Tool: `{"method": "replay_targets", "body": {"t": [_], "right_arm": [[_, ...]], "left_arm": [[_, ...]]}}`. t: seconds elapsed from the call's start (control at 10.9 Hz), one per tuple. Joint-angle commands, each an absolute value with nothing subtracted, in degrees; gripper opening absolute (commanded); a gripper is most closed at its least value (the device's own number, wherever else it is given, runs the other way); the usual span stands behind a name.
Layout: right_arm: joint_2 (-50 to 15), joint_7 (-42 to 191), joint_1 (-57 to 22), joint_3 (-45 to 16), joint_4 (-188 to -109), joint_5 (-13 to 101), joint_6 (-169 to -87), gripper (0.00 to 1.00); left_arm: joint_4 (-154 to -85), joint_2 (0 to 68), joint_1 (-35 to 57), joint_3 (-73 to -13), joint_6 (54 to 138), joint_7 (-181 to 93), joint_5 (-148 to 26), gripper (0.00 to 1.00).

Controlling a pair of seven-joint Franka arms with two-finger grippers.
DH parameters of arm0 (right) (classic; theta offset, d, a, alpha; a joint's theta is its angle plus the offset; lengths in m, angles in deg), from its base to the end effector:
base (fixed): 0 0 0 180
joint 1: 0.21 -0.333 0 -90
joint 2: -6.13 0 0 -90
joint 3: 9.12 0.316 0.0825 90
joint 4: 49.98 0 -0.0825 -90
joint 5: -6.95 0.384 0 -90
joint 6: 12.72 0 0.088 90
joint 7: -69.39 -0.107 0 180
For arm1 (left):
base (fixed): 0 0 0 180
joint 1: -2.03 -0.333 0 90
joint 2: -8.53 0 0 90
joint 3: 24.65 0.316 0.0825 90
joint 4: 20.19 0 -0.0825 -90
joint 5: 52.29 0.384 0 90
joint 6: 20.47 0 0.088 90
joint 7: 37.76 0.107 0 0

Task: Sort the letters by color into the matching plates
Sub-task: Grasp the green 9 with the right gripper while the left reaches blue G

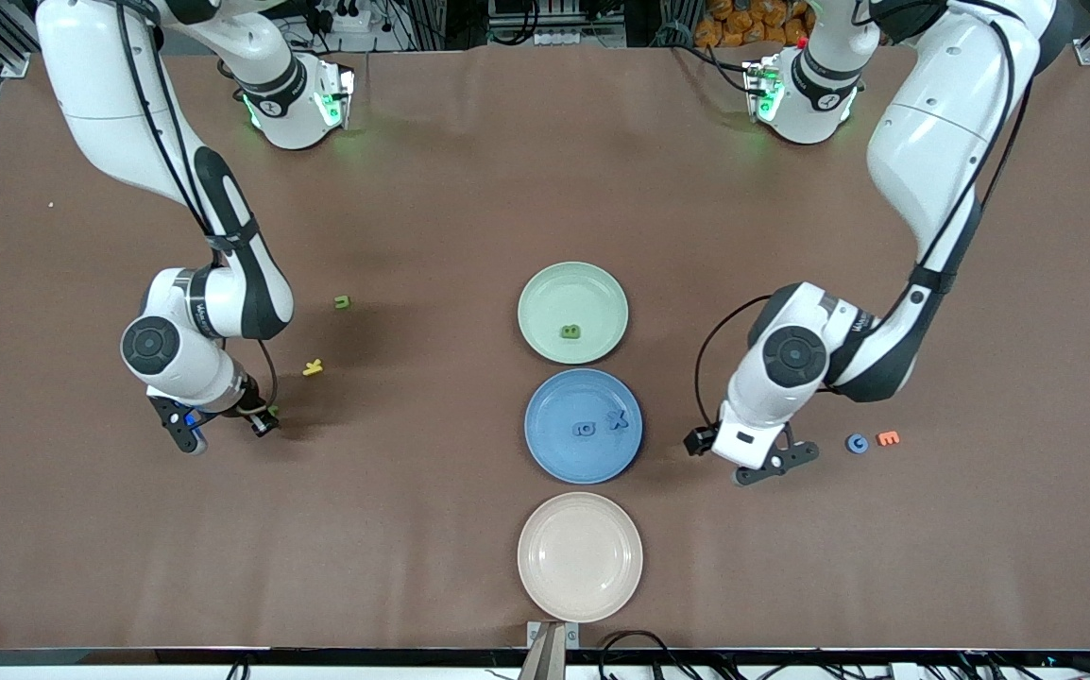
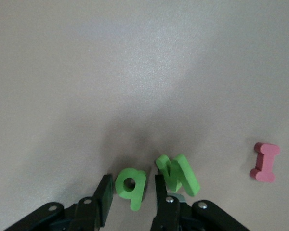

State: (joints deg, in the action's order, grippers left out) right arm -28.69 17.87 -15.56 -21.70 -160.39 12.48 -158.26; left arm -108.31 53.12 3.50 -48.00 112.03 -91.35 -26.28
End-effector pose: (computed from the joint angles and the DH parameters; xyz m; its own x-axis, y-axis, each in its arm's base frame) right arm 0.6247 0.0337 0.1788 0.6282 -0.7750 0.0686 -0.7776 -0.6283 0.0235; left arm 0.6689 -0.2477 0.2266 0.9441 0.3144 0.0988 0.3146 -0.9491 0.0138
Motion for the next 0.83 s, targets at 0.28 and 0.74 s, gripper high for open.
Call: {"method": "replay_targets", "body": {"t": [0.28, 0.74], "right_arm": [[-30.1, 17.4, -15.4, -21.8, -159.4, 12.1, -159.2, 0.29], [-29.6, 17.4, -15.8, -21.7, -158.0, 12.0, -158.3, 0.02]], "left_arm": [[-109.5, 51.3, -6.9, -53.0, 106.0, -77.7, -27.2, 1.00], [-110.8, 51.5, -12.2, -53.0, 106.0, -69.9, -27.2, 1.00]]}}
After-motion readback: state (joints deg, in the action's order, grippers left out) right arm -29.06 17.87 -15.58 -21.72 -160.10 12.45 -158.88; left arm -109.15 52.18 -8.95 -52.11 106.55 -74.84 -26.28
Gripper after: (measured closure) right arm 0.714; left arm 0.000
